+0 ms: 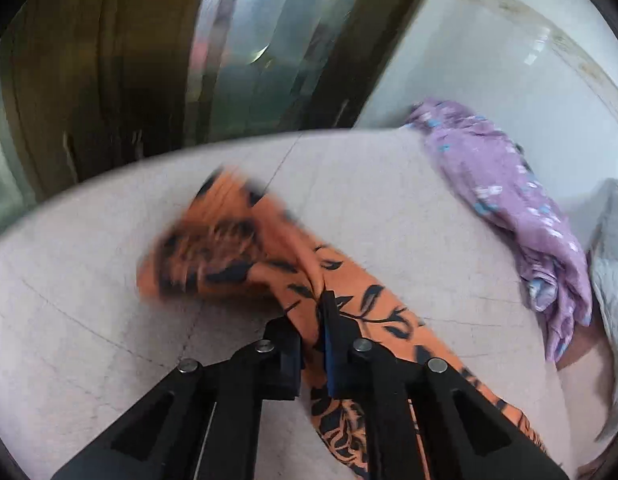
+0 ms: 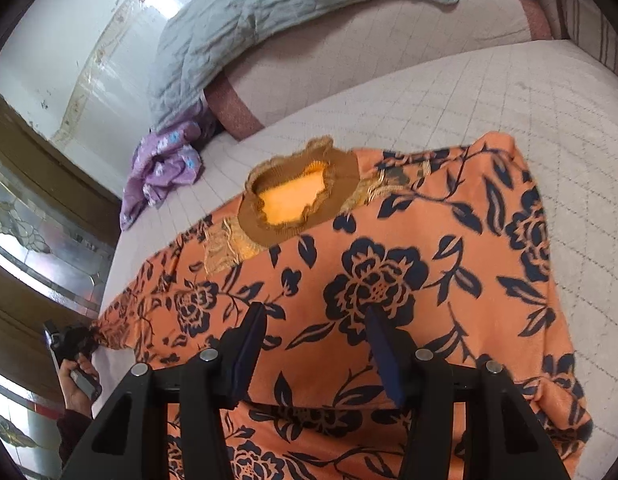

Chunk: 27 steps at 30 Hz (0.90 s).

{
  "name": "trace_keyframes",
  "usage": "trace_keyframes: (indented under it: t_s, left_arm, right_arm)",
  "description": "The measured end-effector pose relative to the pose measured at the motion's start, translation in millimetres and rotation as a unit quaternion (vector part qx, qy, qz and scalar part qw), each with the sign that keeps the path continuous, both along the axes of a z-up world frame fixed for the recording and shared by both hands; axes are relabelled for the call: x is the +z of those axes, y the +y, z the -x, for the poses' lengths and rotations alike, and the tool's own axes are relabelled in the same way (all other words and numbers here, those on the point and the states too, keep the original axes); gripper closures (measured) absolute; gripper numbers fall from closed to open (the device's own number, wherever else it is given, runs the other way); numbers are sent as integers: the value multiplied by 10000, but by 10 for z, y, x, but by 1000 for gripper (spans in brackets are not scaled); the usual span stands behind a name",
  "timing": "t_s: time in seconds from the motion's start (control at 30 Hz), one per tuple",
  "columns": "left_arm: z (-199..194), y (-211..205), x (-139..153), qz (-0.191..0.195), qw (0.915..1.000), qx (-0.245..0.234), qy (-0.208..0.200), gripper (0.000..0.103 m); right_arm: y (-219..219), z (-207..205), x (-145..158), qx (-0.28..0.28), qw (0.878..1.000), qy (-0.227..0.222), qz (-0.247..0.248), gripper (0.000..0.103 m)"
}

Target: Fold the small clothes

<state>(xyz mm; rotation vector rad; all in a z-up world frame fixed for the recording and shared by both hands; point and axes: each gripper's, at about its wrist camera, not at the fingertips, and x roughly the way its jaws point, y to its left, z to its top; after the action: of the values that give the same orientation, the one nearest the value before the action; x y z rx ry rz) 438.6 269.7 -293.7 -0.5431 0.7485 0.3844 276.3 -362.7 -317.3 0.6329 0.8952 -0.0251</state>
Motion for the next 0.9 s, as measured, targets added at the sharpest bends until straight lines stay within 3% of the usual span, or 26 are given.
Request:
trace_keyframes:
  t_s: [0.1,0.2,0.27,0.4,0.53,0.57,0.63,0.7,0.77,0.83,0.9]
  left_arm:
    - [141,-466,496,-708,9950,-573,-409,95]
    - [411,-1207,984,-1229,9786,-1408,-860,95]
    - [581,-1633,1161,-1352,9676,-1872,-1026,95]
    - [962,-2793,1348,-1411,9354,-3039,-1128,95]
    - [1186,-3808,1237,-1295,9042,-3976,-875,94]
    - [1224,-4008,1175,-1181,8952,-4234,-740,89]
    - [1333,-4386,1083,-891,8669,-4893,-338,78]
    - [1464,-4498,1118,-845,8493,-5202,-309,70]
    - [1571,-4371,1245,-876,8527,-5118,-571,36]
    - [1653,-4103,1402,-847,8653,-4844,-971,27]
    - [1650,-3821,1500,-888,8779,-4556,-1180,25]
  right_arm:
    - [-114,106,133,-230,9995,-221,-16,47]
    - [-272,220,223,-504,9980,-367,-99,47]
    - [-417,313,267,-744,9961,-431,-211,47]
    - [-734,525,309,-1207,9896,-568,-545,47]
    - [-970,697,349,-1531,9833,-753,-635,46]
    - [-1015,728,350,-1598,9818,-780,-668,46]
    - [-1137,780,335,-1687,9789,-822,-812,46]
    - [-1215,802,328,-1652,9776,-838,-996,41]
    - [-1241,800,326,-1575,9769,-868,-1158,29]
    - [-1208,784,332,-1470,9773,-901,-1228,28]
    - [-1119,721,314,-1309,9799,-847,-1242,28]
